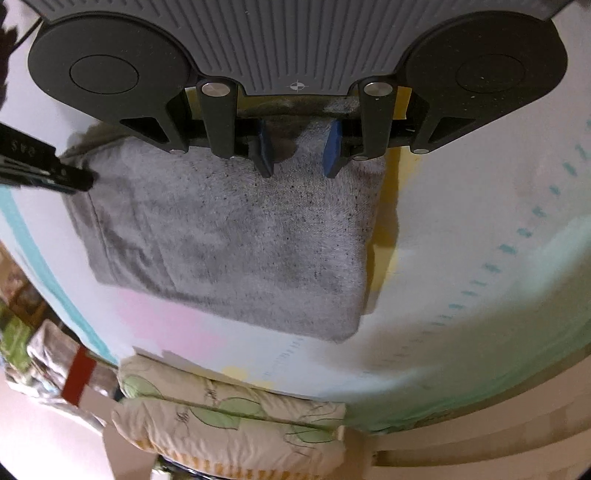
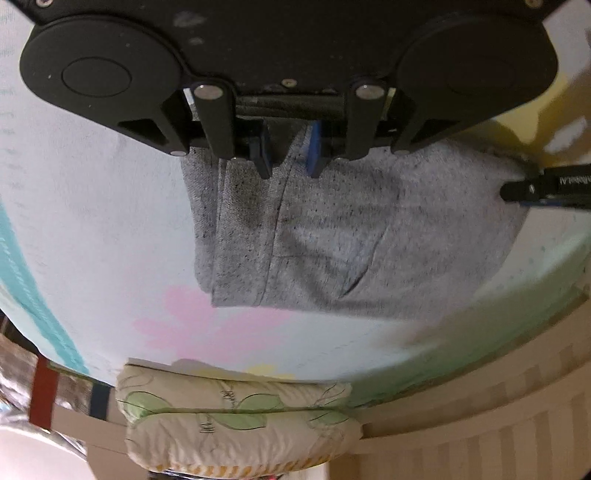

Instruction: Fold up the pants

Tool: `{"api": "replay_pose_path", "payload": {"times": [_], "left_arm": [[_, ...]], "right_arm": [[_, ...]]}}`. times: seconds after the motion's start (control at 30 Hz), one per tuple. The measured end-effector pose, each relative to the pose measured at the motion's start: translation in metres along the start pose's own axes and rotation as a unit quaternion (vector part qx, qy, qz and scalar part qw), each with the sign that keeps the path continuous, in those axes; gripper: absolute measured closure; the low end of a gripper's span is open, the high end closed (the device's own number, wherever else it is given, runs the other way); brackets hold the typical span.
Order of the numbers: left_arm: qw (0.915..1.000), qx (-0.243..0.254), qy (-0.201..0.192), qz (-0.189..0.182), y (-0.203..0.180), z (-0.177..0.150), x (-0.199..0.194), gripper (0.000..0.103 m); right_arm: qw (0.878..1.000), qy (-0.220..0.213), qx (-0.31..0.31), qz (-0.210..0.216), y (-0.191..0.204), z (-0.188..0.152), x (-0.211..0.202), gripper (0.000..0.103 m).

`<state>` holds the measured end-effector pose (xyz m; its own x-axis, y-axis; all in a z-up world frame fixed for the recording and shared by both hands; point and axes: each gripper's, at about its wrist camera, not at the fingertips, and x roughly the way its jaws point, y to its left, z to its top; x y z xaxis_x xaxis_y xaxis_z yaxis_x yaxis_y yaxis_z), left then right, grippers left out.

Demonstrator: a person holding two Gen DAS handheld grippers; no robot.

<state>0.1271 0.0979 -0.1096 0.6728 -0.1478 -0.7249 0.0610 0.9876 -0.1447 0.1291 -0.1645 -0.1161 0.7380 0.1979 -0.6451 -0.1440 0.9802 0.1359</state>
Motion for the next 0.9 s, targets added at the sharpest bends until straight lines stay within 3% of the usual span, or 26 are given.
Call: {"api": "replay_pose_path", "payload": {"times": [0.13, 0.23, 0.37, 0.67, 0.9], "left_arm": [[0.9997, -0.021, 0.012, 0.006, -0.007, -0.001, -0.013, 0.074], [0.9993, -0.027, 0.022, 0.01, -0.015, -0.004, -0.023, 0.074], [0.9994, -0.03, 0.019, 0.001, -0.026, -0.008, -0.04, 0.074], [0.9975, 0.0, -0.02, 0.068, -0.055, -0.011, -0.077, 0.074], [0.9987, 0.0, -0.022, 0.046, -0.061, -0.015, -0.09, 0.074]], "right_arm": [[0.999, -0.018, 0.029, 0.0, 0.001, -0.008, -0.032, 0.061], [0.999, -0.025, 0.048, 0.001, 0.006, -0.011, -0.054, 0.057], [0.998, -0.035, 0.058, -0.003, 0.014, -0.015, -0.073, 0.053], [0.997, -0.066, 0.04, 0.004, 0.032, -0.015, -0.122, 0.049], [0.997, -0.075, 0.036, 0.006, 0.039, -0.015, -0.137, 0.047]]}}
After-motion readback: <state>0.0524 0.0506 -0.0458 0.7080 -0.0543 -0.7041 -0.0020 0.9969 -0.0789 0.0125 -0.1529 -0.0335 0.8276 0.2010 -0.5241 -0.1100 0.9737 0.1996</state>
